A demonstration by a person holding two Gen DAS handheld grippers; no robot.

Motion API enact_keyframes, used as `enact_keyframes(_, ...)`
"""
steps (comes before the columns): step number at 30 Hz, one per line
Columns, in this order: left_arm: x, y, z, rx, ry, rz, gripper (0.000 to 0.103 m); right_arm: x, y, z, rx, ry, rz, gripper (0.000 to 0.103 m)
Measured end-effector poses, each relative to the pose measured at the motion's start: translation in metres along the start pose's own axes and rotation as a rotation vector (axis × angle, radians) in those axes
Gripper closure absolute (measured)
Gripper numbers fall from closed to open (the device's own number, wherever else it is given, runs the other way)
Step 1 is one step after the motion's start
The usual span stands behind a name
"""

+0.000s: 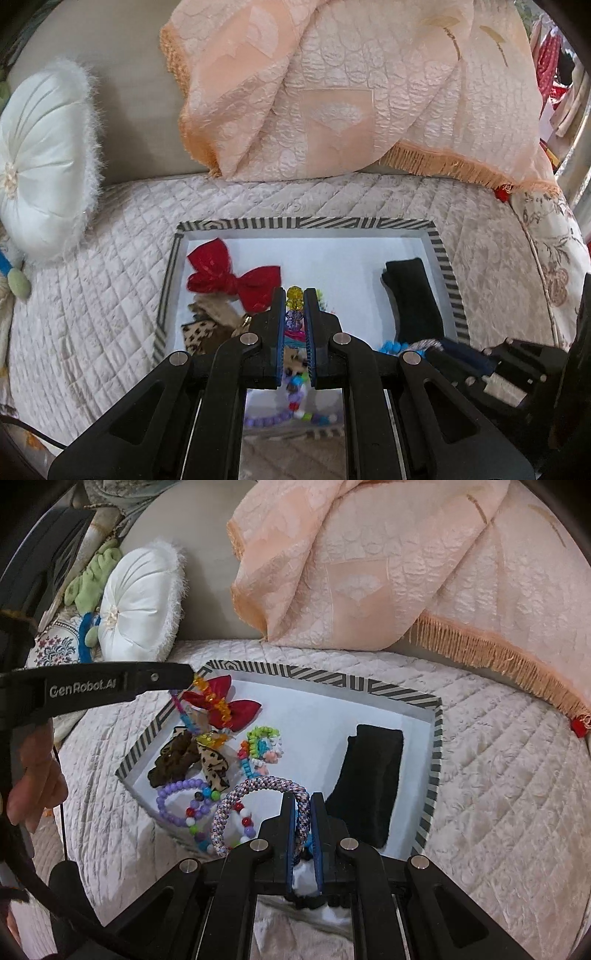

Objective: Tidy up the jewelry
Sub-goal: 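Carry both held bracelets over the striped tray and lower them inside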

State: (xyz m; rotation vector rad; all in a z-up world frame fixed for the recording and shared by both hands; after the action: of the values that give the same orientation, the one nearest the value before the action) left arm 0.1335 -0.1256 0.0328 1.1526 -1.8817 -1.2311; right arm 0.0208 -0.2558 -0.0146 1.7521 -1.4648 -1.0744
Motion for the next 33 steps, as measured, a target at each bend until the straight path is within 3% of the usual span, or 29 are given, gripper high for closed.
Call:
enact_keyframes(11,0.023,-0.04,-0.03,-0.036,-0.03,-0.003,0.095,0.016,-0.026,-0.01,-0.02,-0.052,-0.024,0.096)
enact_keyframes(19,0.032,-0.055,-0.055,-0.038,-0.024,0.05,0.095,0.019,-0.046,-0.023,-0.05,-0.049,0.009,0.096)
enact_keyframes(24,0.025,-0.076,-0.061,-0.069,0.005,0.087,0.095,0.019,-0.058,-0.031,-0.074,-0.045,0.026,0.096)
enact_keyframes(33,-0.009,-0.104,-0.048,-0.111,0.077,0.034,0.095,0.01,-0.083,-0.046,-0.109,-0.007,0.076,0.096)
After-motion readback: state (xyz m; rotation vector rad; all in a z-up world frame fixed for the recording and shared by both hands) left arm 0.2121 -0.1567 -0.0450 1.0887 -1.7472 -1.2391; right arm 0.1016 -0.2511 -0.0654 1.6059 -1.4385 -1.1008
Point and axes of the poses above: each gripper's, at about its wrist camera, not at the fingertips, and y roughly against the way its jaws point, x to its right, z to its underside, the point moved 3 cm from there along -y, roughly the way its jaws point, and after that the axes turned 9 degrees about -x, right-handed, at the moved point
